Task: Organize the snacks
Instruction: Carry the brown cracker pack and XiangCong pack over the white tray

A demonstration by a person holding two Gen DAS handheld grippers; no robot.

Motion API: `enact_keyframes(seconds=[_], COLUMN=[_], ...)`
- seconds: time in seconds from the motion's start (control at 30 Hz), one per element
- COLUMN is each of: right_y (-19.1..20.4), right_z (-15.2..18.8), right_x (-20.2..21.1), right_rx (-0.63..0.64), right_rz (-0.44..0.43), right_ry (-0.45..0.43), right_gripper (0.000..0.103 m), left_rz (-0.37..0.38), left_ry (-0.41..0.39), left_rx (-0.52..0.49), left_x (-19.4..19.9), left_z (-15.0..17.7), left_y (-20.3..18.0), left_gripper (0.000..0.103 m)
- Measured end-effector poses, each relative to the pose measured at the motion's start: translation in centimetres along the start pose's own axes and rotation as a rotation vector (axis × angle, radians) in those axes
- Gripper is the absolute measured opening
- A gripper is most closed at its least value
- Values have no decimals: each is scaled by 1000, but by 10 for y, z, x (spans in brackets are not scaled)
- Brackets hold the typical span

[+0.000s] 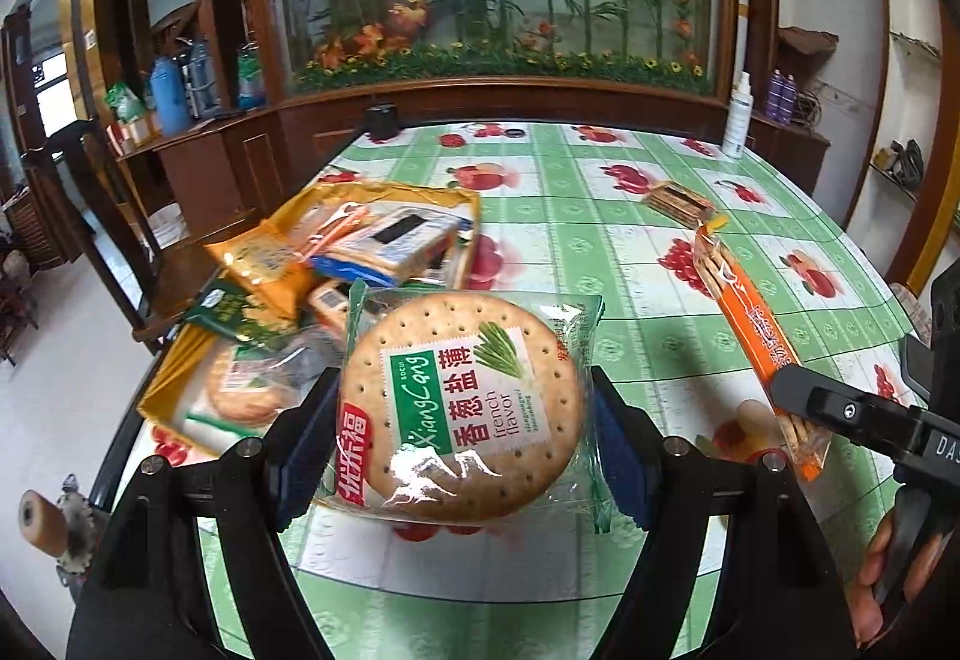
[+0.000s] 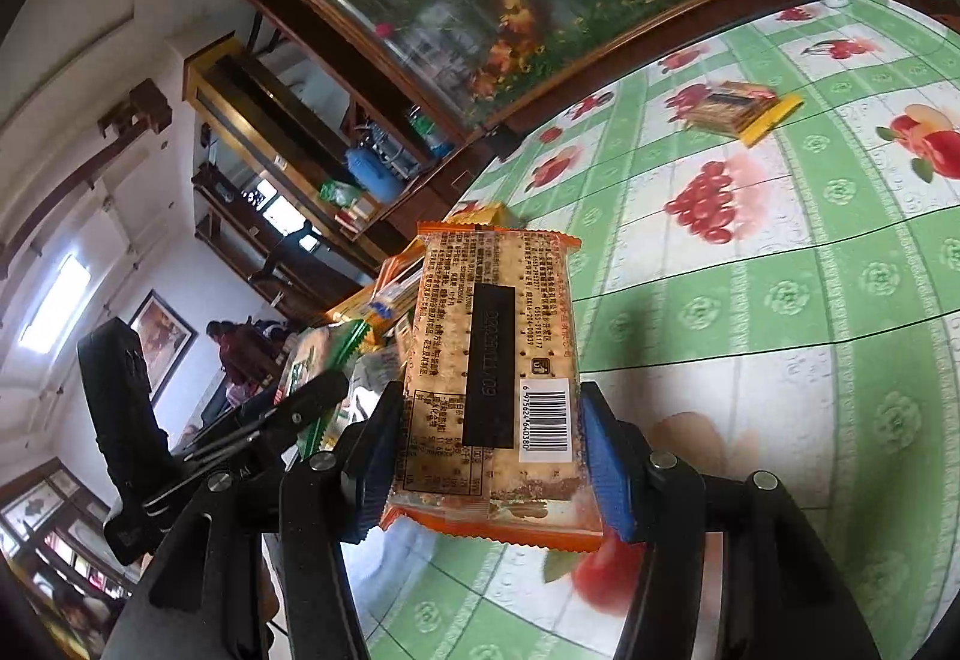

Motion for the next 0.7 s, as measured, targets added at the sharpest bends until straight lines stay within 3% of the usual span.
enact_keyframes(seconds=[0.7], right_y=[41], right_z=[19], right_x=[-24], right_rx=[74], right_rz=[-37], right_ry=[65], right_gripper=[57], left_rz=[-74], left_ry=[-35], left_rx=[70], left_x=[19], left_z=[9], left_y=[48], left_gripper=[77])
Point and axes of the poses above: each gripper's, at about its wrist camera, not at the fingertips, and x roughly against the way its jaws point, y to its left, z to its underside, the point moved 6 cm from there along -x, roughly the way its jaws point, and after that the axes turned 15 degrees about z, right-handed, at the moved point
